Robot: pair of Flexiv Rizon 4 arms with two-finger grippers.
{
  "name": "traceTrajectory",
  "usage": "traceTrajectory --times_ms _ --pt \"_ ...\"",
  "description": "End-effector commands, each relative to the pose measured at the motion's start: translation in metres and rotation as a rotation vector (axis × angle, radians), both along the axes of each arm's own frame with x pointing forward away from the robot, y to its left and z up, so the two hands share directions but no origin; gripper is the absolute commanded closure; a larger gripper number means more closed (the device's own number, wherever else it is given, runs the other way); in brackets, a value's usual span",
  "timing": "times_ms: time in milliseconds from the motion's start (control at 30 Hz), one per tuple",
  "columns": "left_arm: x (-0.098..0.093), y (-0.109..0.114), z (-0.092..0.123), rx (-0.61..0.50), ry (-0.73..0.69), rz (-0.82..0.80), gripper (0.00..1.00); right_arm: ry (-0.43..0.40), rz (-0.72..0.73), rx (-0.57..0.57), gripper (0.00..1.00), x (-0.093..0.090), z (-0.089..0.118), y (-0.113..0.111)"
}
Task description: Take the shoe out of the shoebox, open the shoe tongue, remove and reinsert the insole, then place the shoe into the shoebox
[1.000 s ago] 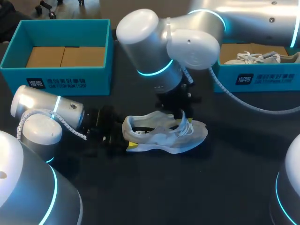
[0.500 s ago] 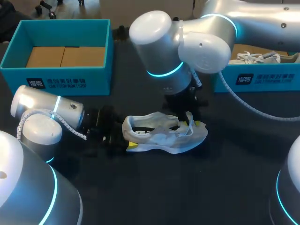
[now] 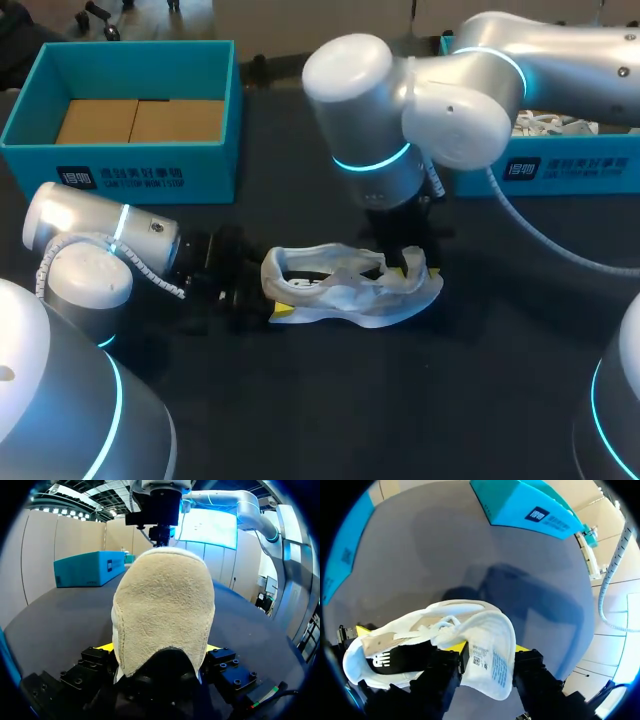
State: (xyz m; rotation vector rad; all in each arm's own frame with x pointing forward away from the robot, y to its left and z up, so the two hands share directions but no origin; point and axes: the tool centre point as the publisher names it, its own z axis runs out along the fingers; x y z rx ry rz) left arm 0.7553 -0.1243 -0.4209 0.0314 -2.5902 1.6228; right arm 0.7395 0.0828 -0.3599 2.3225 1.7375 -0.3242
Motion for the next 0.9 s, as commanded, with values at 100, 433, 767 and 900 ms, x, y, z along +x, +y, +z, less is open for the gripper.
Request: traceTrajectory --times_ms 100,433,767,900 --pt "0.000 0.001 0.000 0.004 0.002 -0.001 1.00 -0.013 -0.040 0.012 0.50 -0.009 -0.013 -0.006" --pt "0.000 0.001 0.000 0.004 0.002 -0.001 1.00 -0.006 -0.069 0.034 0.24 -0.009 -0.021 -0.012" --pt "0.000 0.001 0.000 0.004 0.002 -0.001 1.00 0.005 -0.046 0.013 0.18 -0.006 -0.001 -0.016" --pt "0.000 0.001 0.000 0.004 0.002 -0.001 1.00 0.005 -0.028 0.000 0.16 -0.003 0.009 -0.016"
